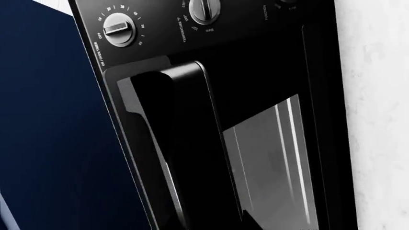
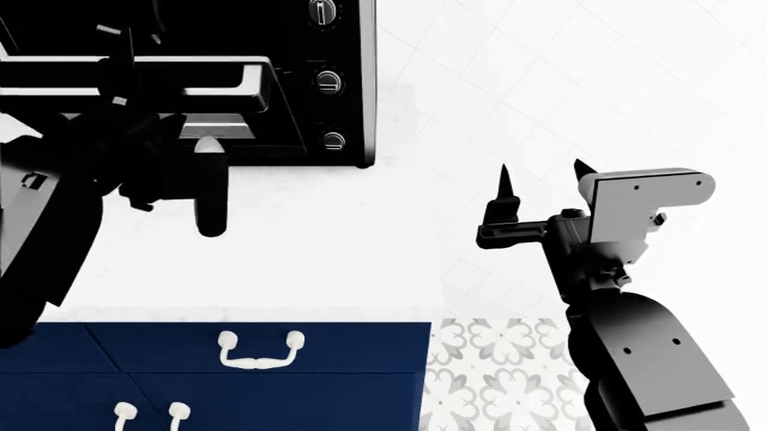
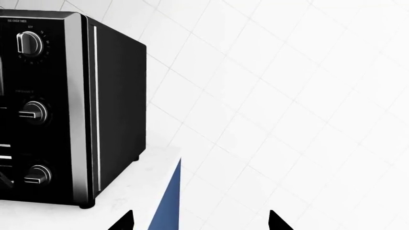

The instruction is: Open the toaster oven door.

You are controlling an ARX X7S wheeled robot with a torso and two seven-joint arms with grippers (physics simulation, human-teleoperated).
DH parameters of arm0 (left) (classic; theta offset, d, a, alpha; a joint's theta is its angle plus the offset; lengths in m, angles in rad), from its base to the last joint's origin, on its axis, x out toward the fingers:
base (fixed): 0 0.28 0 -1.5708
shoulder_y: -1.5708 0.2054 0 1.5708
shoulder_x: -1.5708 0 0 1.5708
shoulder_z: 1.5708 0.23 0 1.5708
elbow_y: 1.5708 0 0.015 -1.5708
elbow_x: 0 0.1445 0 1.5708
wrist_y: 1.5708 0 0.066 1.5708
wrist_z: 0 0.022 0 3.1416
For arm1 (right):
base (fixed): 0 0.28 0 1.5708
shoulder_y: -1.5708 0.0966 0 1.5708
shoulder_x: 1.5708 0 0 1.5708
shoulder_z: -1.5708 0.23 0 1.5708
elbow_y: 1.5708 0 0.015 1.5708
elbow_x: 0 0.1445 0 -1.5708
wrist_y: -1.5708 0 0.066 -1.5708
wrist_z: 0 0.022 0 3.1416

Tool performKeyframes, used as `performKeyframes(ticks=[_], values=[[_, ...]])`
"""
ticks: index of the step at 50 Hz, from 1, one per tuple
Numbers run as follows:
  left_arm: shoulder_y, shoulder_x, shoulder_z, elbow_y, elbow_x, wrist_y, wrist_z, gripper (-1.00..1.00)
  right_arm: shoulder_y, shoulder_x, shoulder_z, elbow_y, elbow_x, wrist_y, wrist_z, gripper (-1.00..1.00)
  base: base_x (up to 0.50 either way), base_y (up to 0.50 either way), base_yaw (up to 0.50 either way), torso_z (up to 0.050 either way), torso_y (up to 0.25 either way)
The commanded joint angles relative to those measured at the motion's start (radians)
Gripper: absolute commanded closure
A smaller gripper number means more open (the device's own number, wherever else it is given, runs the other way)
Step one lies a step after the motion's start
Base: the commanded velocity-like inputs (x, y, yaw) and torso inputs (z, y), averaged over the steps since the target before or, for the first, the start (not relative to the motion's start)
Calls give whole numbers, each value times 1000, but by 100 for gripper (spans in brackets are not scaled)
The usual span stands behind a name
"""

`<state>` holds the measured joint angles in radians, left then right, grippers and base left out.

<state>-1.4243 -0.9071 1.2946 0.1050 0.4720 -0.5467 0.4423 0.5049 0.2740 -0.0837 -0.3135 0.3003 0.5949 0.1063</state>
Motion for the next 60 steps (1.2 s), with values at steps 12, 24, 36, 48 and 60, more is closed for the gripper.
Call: performKeyframes(ticks=[12, 24, 36, 48, 60], values=[[94, -104, 34, 220, -91, -87, 56, 100, 0, 2, -5, -5, 13, -3, 8, -100, 0, 0, -2, 0, 0], [150, -141, 51, 271, -92, -105, 41, 100, -6, 2, -9, 5, 15, -16, 11, -100, 1, 0, -2, 0, 0], [222, -190, 66, 360, -99, -143, 11, 100, -11, 5, -12, 0, 21, -17, 15, -100, 2, 0, -3, 0, 0], [286, -217, 86, 393, -104, -162, -26, 100, -17, 9, -13, 4, 25, -27, 18, -100, 1, 0, -1, 0, 0], [356, -223, 111, 382, -114, -160, -79, 100, -15, 12, -19, 6, 28, -25, 23, -100, 0, 0, 0, 0, 0]])
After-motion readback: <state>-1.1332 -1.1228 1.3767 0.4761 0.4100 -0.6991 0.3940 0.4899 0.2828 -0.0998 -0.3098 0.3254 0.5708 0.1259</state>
